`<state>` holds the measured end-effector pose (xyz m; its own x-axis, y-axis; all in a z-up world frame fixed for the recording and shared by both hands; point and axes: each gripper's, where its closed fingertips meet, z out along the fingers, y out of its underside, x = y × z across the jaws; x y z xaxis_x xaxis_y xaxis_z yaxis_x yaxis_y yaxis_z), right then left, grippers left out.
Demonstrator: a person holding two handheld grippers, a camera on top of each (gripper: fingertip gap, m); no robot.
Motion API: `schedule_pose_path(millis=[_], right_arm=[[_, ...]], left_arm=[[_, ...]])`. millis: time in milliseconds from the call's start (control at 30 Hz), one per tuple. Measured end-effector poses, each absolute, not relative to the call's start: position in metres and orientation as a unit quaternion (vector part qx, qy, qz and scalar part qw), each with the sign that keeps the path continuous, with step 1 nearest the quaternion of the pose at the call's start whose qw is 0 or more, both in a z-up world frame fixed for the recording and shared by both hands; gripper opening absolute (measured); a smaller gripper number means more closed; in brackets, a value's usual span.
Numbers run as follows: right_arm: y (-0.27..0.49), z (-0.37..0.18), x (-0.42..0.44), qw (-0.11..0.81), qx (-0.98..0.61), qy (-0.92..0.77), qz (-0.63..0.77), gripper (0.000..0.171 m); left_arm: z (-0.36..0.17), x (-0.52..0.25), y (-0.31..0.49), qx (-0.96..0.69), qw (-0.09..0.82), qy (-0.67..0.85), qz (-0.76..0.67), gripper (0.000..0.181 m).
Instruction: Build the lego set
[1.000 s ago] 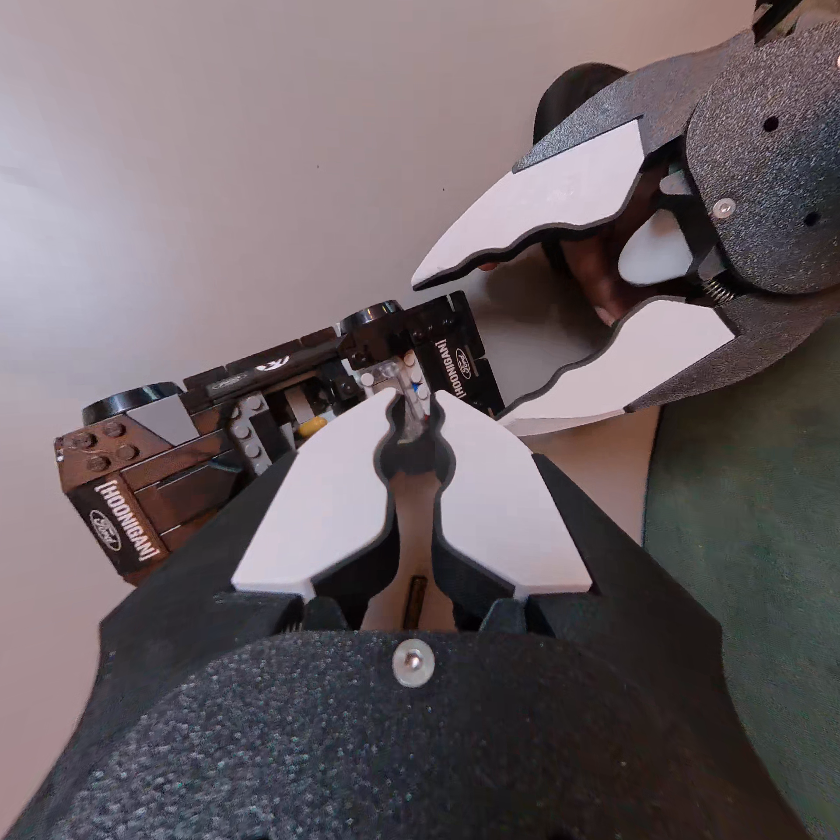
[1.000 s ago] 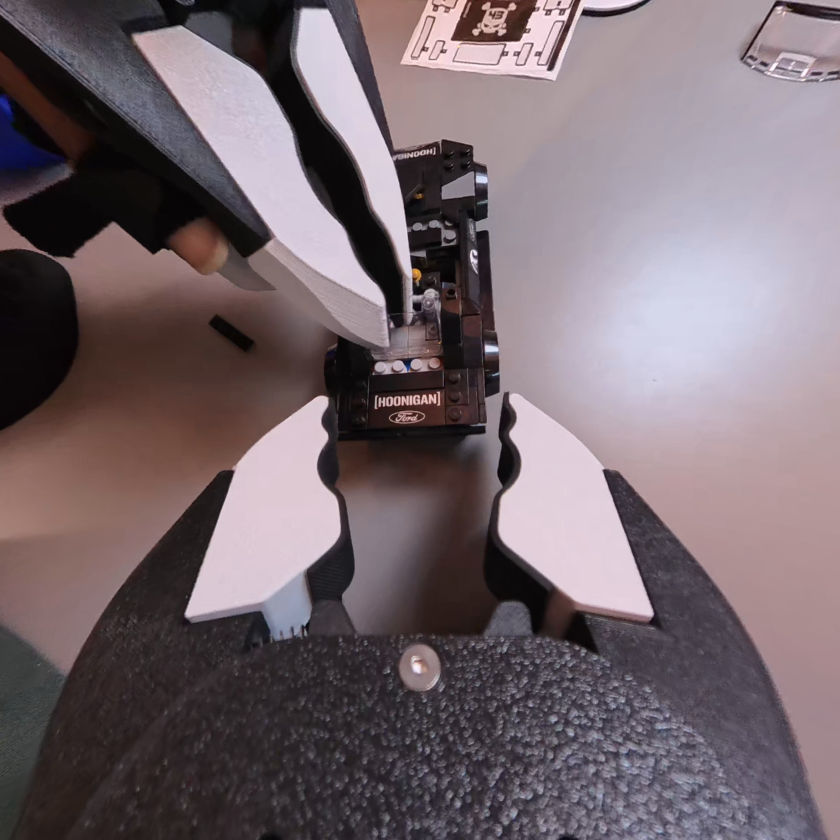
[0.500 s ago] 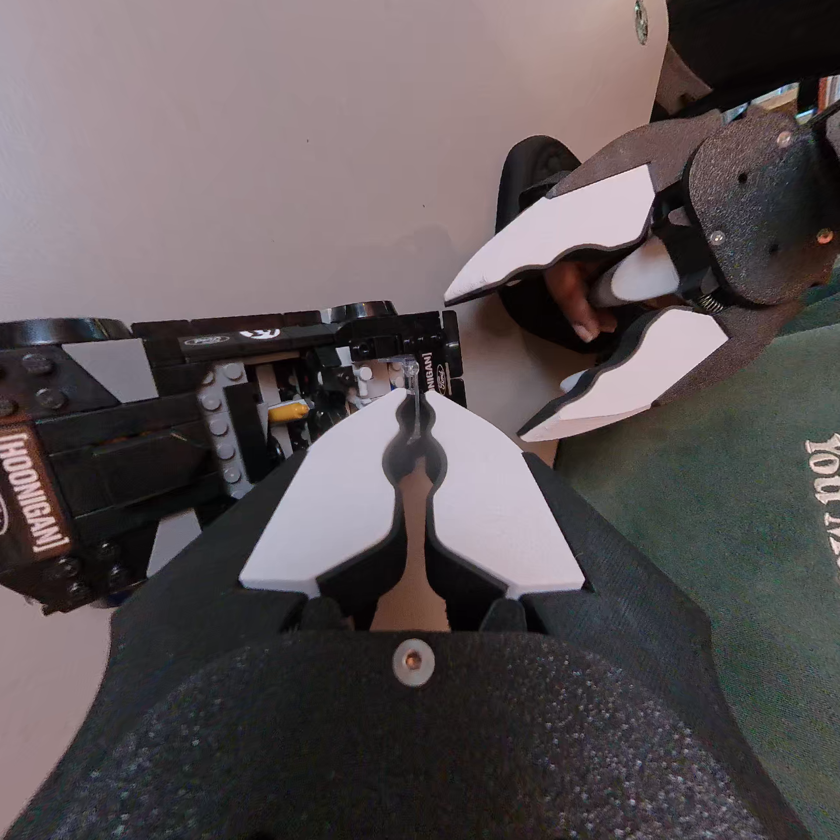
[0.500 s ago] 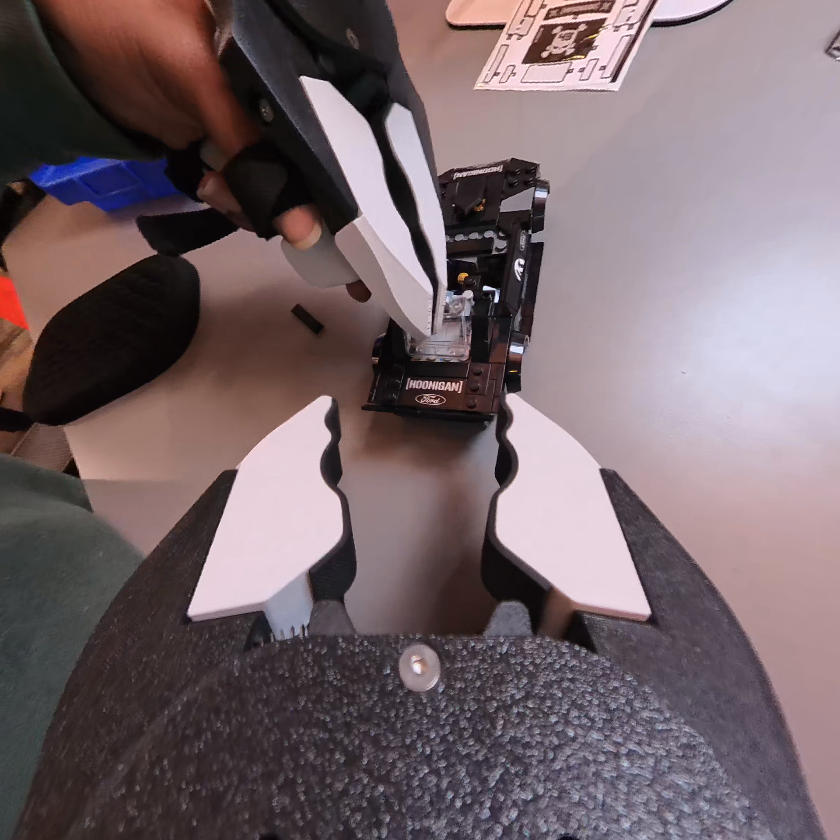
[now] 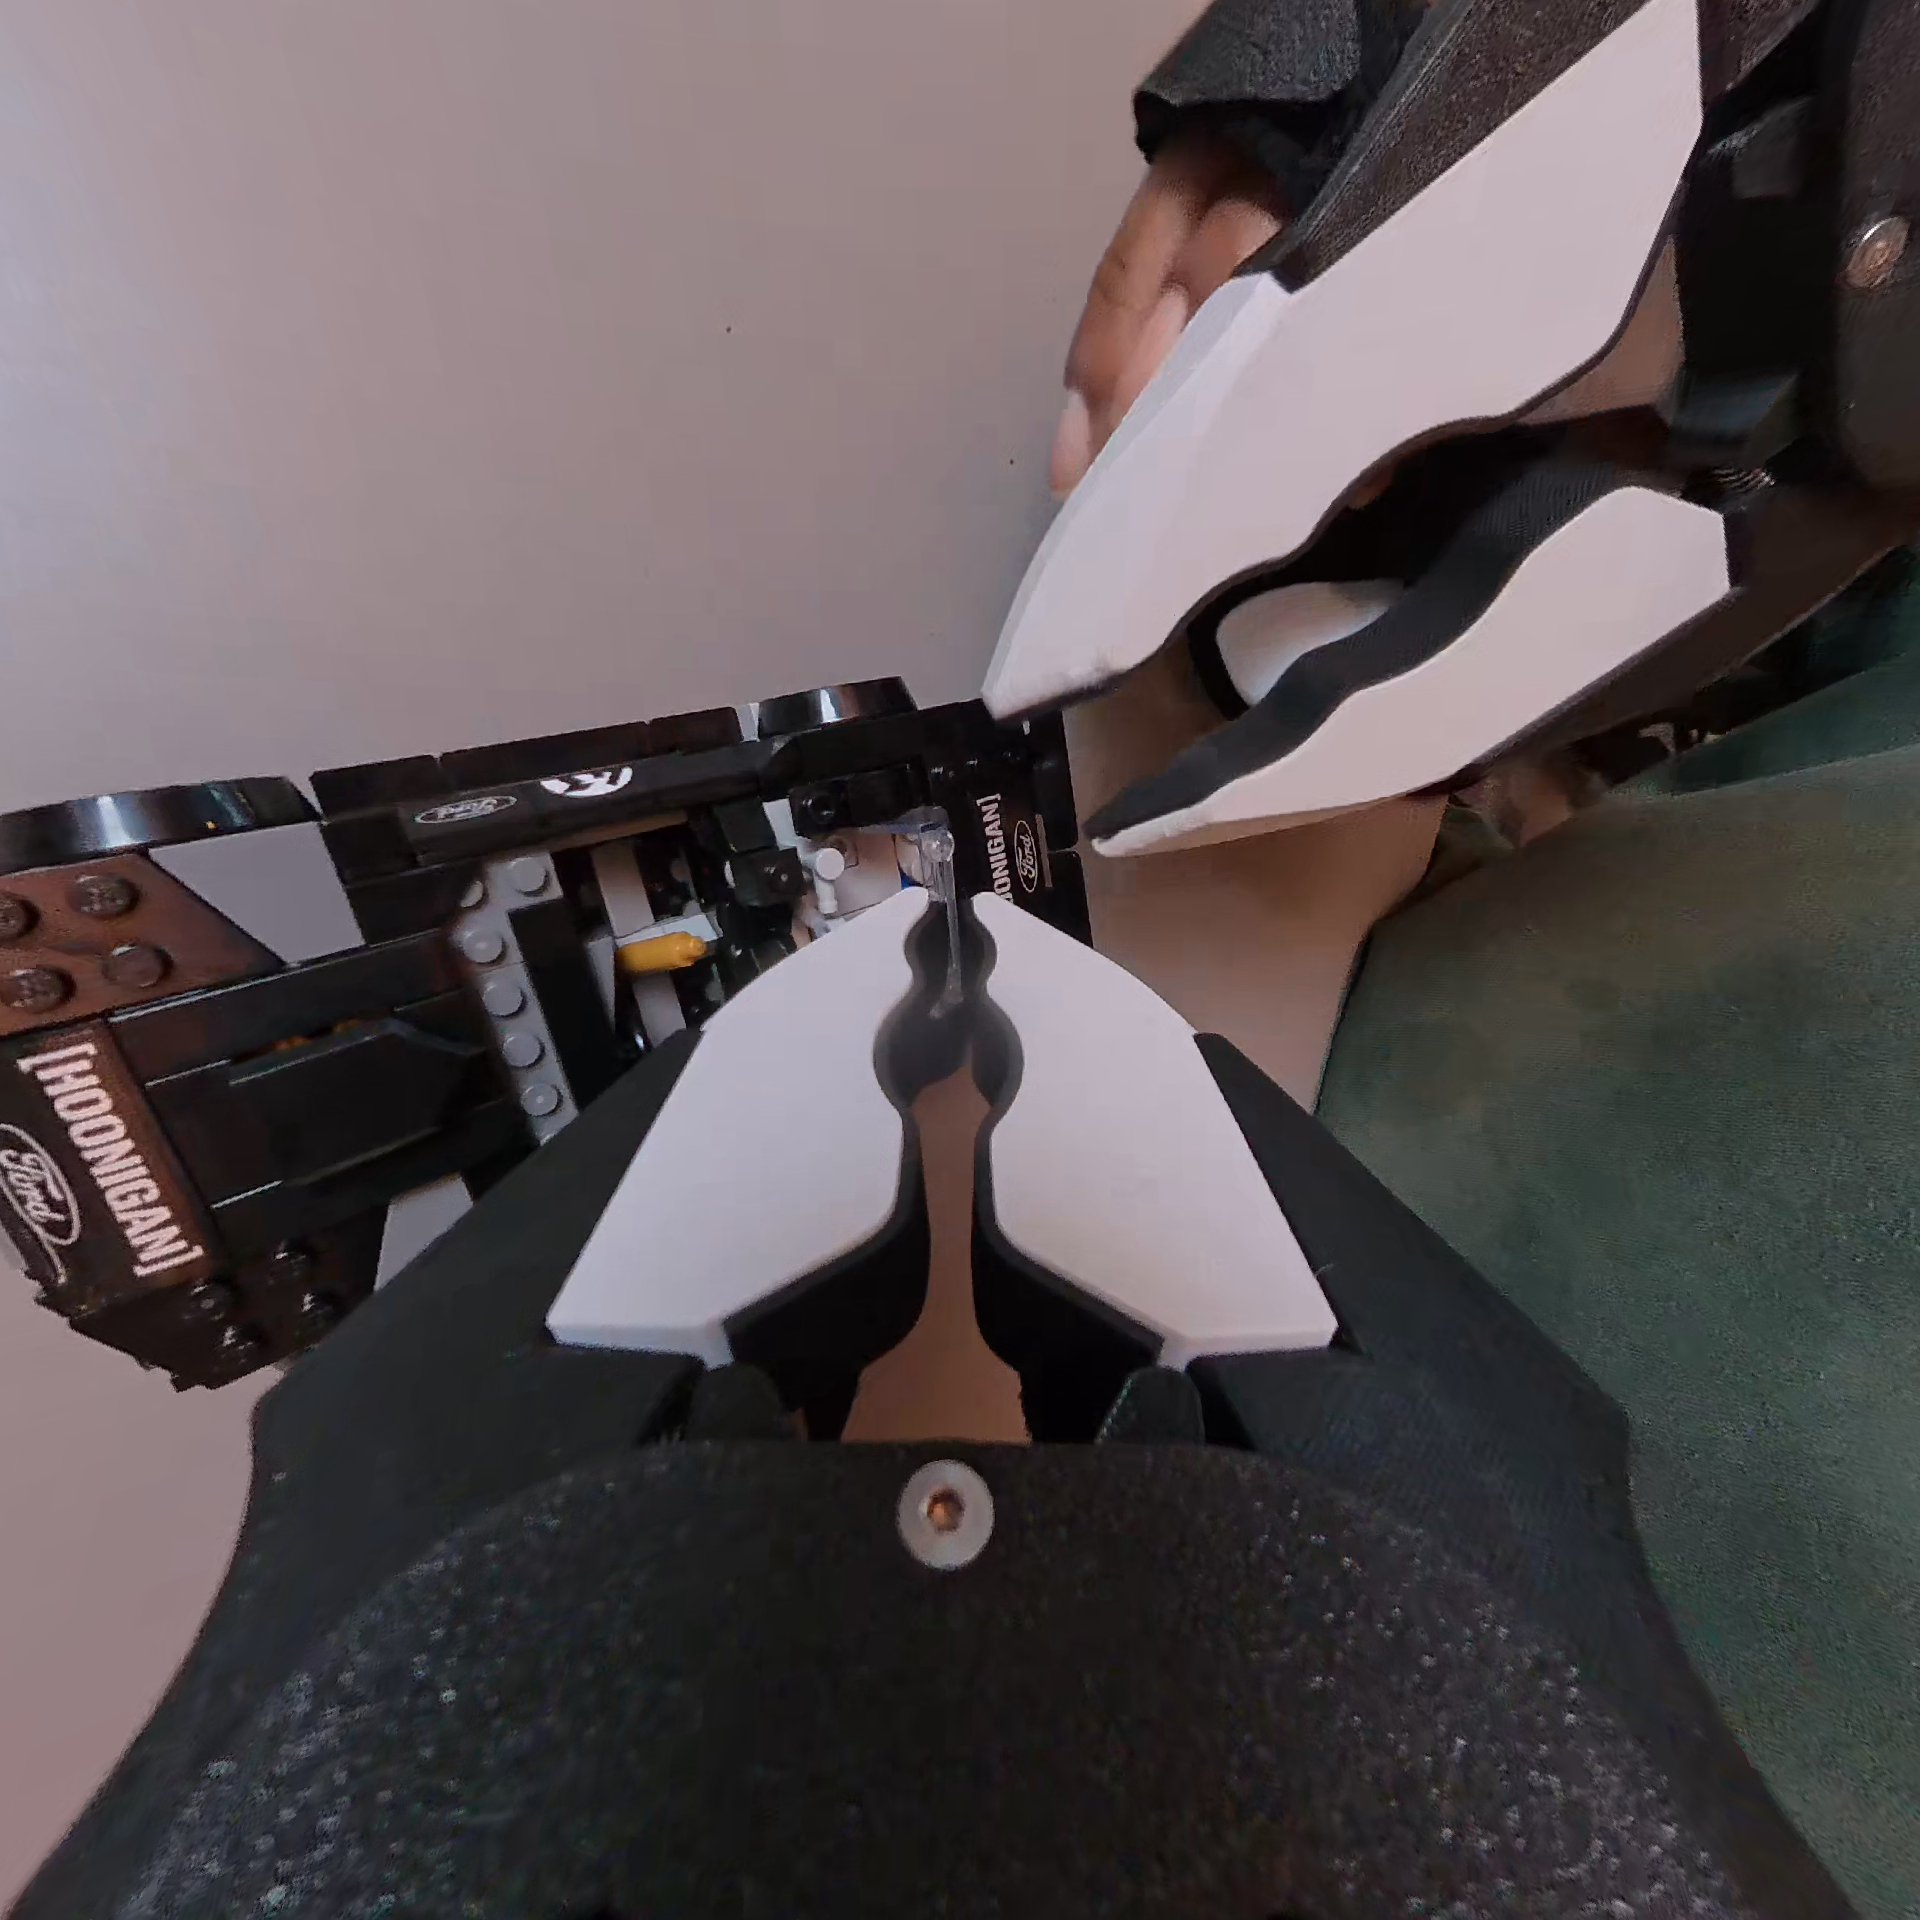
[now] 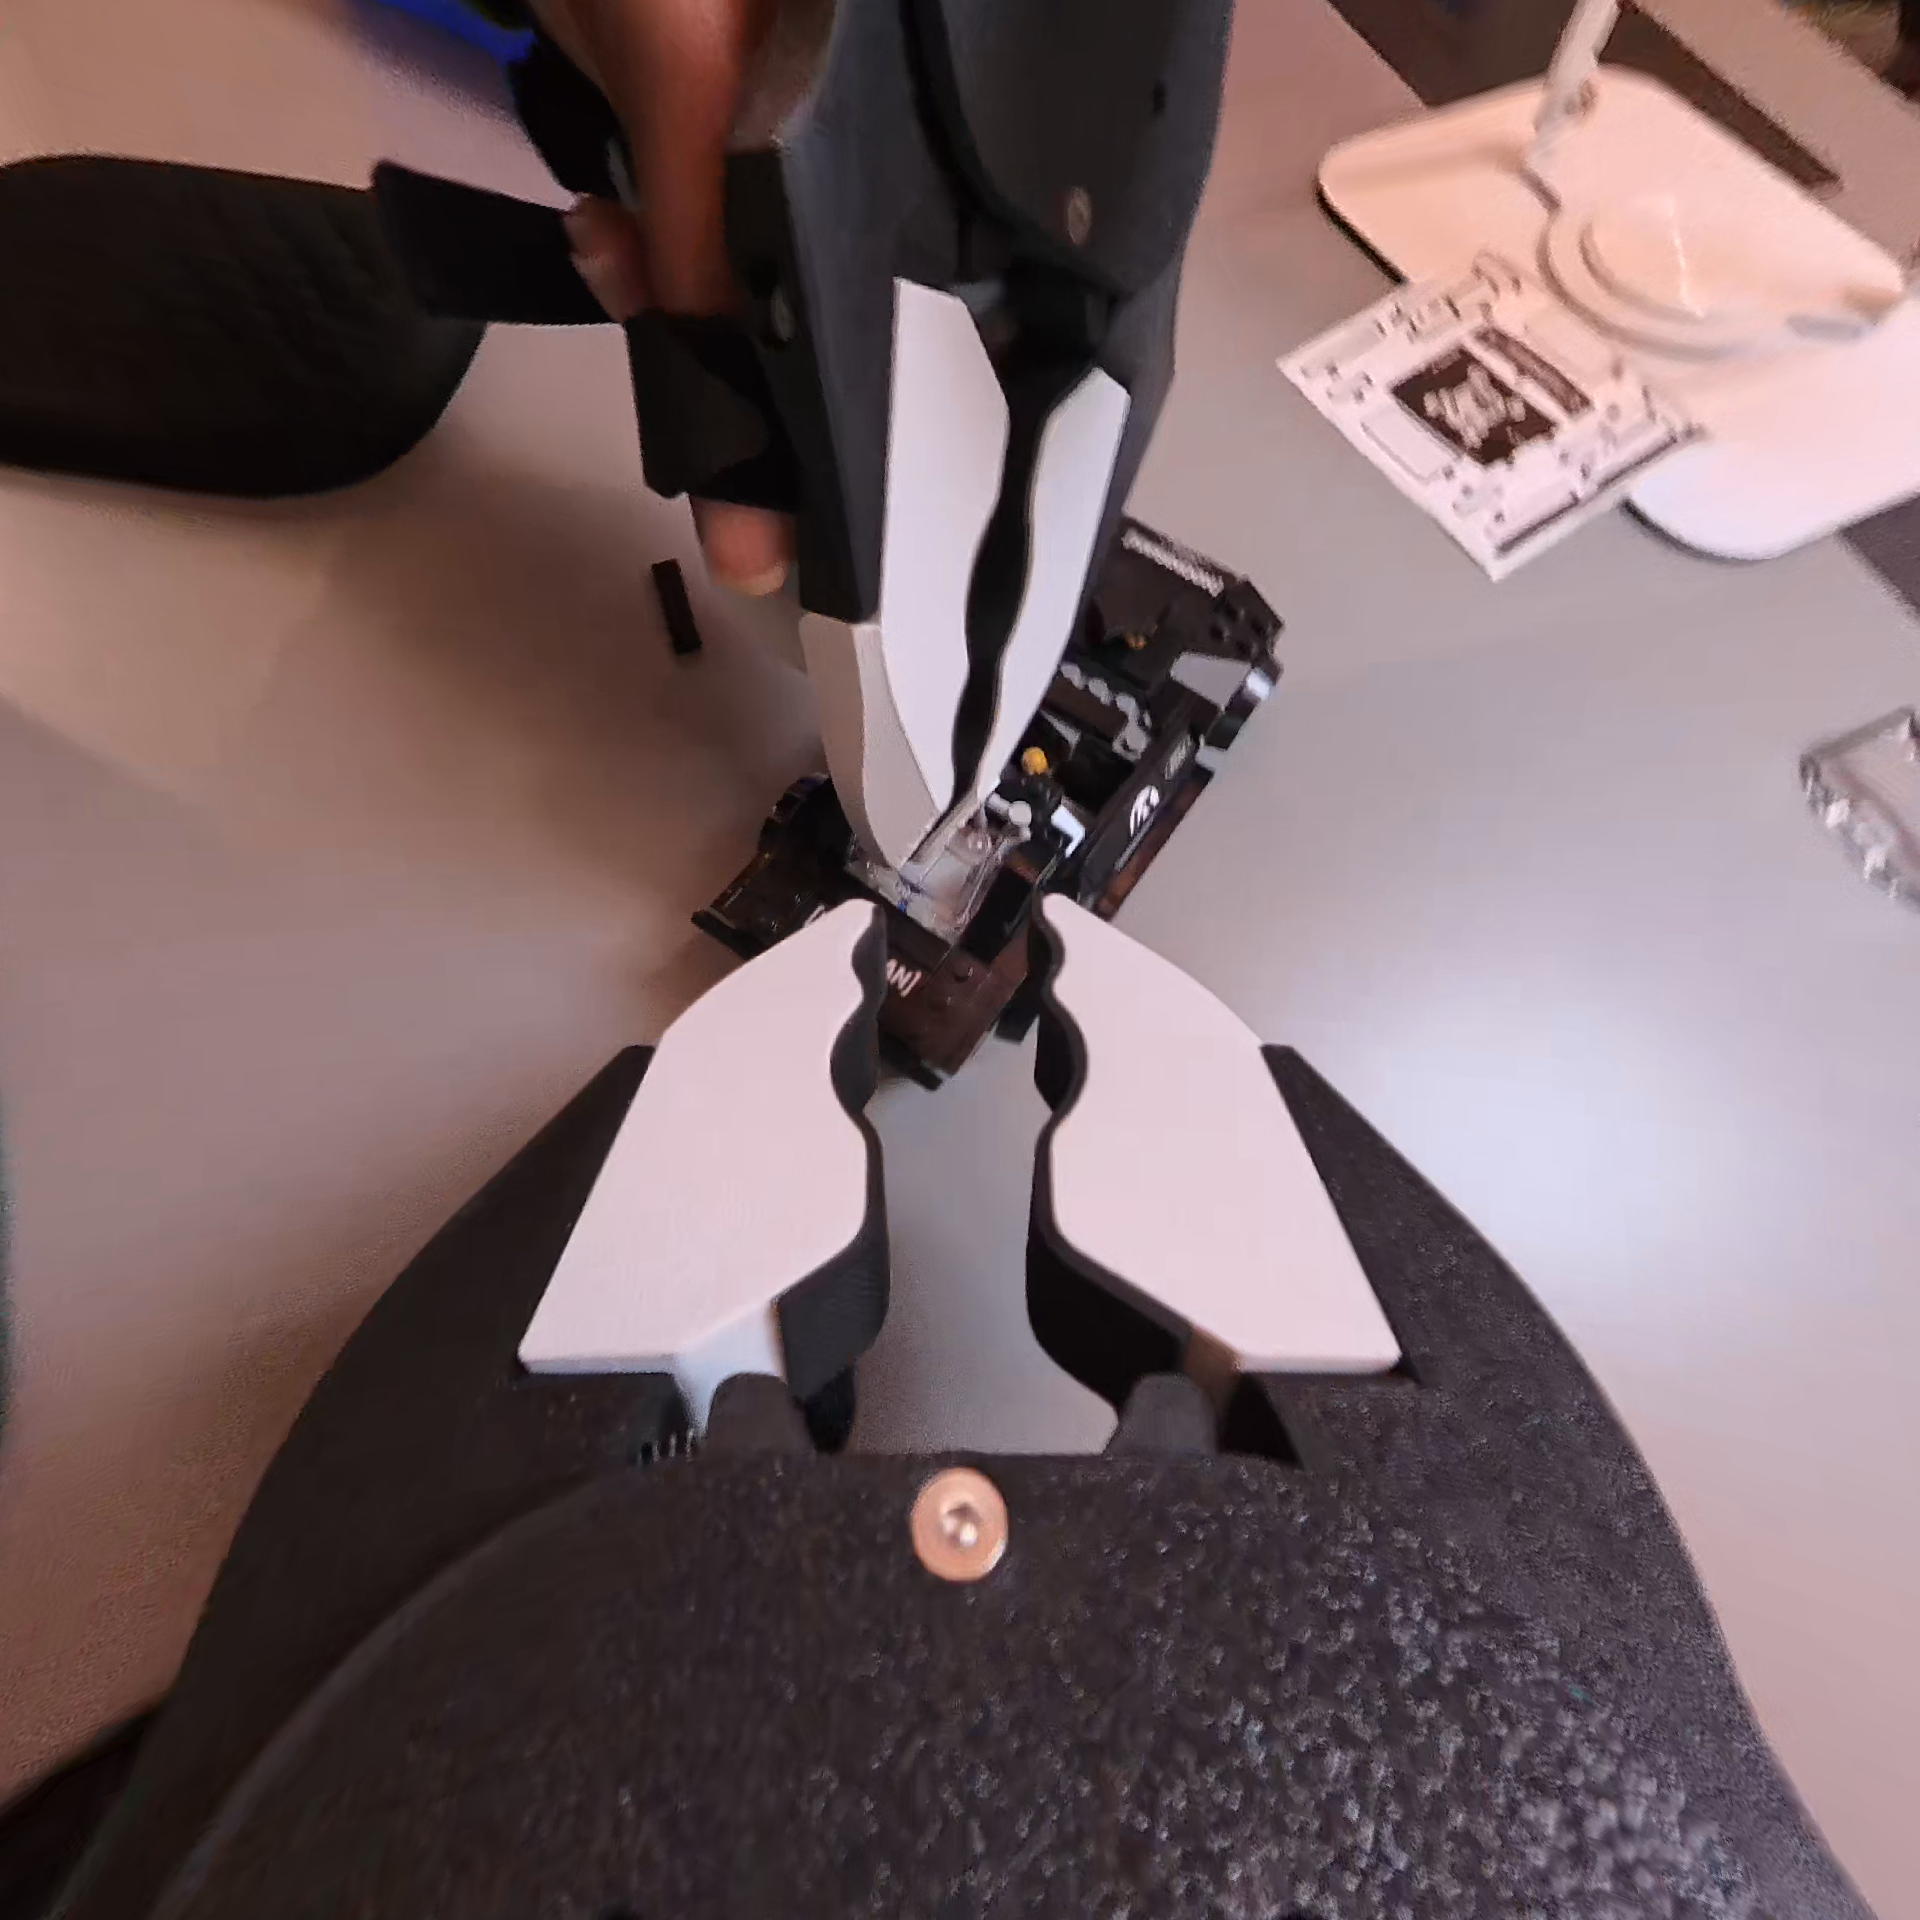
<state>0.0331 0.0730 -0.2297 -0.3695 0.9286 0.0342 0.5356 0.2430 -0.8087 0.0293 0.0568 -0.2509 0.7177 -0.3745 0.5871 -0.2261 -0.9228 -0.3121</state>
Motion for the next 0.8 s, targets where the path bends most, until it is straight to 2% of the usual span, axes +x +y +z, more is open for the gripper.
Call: schedule_pose_path(millis=[267,367,533,633,800], right_arm=[[0.068,-0.239,0.016,0.264,-0.345,-0.831,0.348,0.024],[0.069,-0.243,0.016,0.239,-0.326,-0.849,0.341,0.016],[0.069,-0.245,0.016,0.217,-0.309,-0.869,0.320,0.015],[0.069,-0.245,0.015,0.202,-0.307,-0.879,0.304,0.014],[0.068,-0.247,0.013,0.190,-0.311,-0.889,0.279,0.014]], left_arm=[[-0.251,0.029,0.057,-0.920,0.111,0.166,-0.337,0.002],[-0.251,0.029,0.057,-0.920,0.111,0.168,-0.337,0.002],[-0.251,0.029,0.057,-0.919,0.114,0.174,-0.335,0.003],[-0.246,0.024,0.061,-0.921,0.134,0.183,-0.315,0.011],[-0.248,0.019,0.058,-0.924,0.146,0.212,-0.284,0.009]])
